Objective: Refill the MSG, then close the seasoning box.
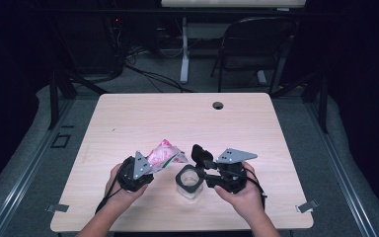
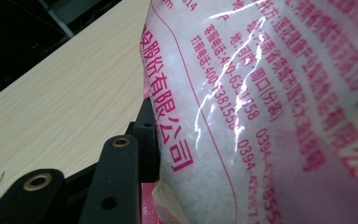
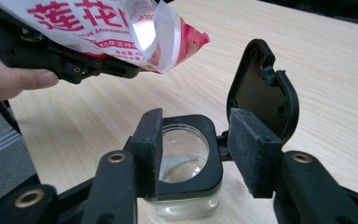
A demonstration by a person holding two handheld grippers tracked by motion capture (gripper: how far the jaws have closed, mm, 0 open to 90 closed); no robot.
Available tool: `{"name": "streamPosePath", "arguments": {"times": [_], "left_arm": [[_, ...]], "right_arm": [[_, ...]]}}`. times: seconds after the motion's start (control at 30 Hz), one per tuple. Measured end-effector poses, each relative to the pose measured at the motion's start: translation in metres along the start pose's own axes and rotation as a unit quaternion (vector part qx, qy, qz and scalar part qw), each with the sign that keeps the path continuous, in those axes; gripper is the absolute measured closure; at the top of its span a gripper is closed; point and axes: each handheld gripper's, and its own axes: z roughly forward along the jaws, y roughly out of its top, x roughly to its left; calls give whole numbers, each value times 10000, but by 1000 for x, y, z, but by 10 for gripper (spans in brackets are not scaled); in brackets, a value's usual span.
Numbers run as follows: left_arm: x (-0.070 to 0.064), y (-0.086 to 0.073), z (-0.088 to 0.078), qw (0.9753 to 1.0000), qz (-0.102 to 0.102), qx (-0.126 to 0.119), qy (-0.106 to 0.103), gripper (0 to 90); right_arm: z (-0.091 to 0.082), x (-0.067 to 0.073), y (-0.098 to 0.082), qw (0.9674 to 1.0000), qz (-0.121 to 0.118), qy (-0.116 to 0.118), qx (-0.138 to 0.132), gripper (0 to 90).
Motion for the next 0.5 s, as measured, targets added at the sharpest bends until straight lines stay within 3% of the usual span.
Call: {"name": "streamPosePath", "arguments": {"times": [0.07, 0.23, 0.33, 0.5], "left_arm": [[-1, 0, -1, 9999, 90, 28, 60, 614], [-2, 0, -2, 9999, 91, 15, 121, 614], [-2, 0, -3, 9997, 180, 56, 184, 614], [-5, 2, -3, 9990, 318, 43, 324, 615]], "right_arm": [[0, -2, 0, 9999, 138, 94, 19, 587], [0, -4, 0, 9993, 313, 203, -15, 615], [-2, -5, 1, 9991, 342, 244, -45, 639], [-8, -4, 2, 9992, 186, 179, -303, 661]]}}
